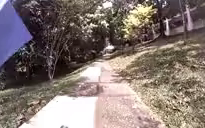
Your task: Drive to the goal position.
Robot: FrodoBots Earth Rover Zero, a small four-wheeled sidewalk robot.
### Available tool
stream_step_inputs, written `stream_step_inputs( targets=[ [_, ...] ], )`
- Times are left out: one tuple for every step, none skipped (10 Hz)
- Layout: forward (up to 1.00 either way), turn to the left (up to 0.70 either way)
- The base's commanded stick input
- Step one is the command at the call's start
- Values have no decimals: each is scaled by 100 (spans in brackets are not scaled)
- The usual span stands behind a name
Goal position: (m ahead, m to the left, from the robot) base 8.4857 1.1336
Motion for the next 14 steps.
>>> stream_step_inputs(
  targets=[
    [50,0],
    [50,0],
    [50,0],
    [50,0],
    [50,0],
    [50,0],
    [50,6],
    [50,16],
    [50,26],
    [50,36],
    [50,40],
    [50,38],
    [50,37],
    [50,35]
  ],
)
